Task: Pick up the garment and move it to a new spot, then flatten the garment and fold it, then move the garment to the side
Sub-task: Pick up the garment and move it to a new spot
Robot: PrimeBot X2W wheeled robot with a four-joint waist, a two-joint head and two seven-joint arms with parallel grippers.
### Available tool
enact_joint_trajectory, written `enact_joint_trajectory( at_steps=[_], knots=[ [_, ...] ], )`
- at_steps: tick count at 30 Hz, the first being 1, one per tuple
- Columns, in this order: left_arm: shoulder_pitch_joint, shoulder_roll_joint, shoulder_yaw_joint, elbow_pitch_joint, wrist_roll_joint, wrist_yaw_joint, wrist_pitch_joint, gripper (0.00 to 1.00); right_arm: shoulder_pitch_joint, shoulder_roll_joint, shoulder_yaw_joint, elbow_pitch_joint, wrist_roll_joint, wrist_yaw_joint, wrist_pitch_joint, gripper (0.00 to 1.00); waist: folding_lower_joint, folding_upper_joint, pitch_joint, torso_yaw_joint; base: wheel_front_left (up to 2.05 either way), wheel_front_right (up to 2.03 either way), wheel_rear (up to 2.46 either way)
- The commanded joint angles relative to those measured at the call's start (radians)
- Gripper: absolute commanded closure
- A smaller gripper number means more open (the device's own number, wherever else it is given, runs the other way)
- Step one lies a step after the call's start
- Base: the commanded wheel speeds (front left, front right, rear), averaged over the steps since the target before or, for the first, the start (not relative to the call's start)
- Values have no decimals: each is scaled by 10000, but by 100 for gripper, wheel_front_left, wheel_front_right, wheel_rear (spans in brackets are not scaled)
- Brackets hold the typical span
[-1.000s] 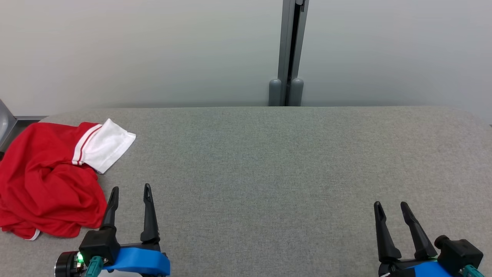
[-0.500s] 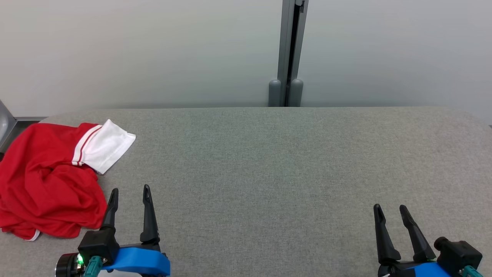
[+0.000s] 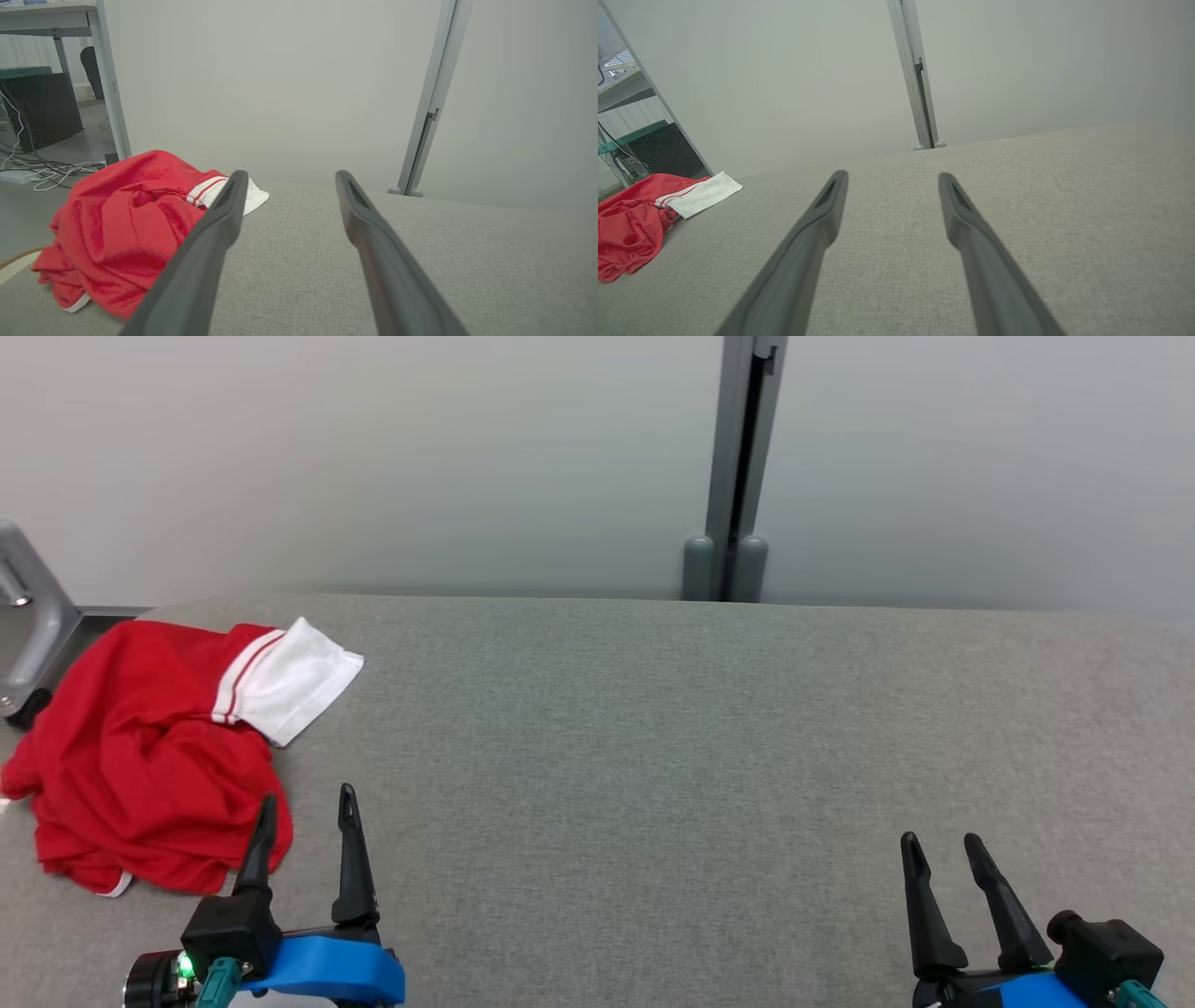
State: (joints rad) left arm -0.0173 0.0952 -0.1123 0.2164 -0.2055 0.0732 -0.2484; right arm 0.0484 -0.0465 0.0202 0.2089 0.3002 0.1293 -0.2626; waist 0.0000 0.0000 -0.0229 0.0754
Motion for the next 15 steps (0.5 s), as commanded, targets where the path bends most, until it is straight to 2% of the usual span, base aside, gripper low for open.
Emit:
enact_joint_trajectory(
  at_steps=[1, 15],
  knots=[
    [0, 65, -20, -46, 22, 62, 5, 0, 32, -67, -19, -7, -39, 25, -34, 0, 0, 0, 36, 109, 0, 0, 0],
    [121, 249, -12, -263, -15, 246, 134, 0, 151, -67, 82, 34, 23, 25, -34, 0, 0, 0, 82, 1688, 0, 0, 0]
  ],
)
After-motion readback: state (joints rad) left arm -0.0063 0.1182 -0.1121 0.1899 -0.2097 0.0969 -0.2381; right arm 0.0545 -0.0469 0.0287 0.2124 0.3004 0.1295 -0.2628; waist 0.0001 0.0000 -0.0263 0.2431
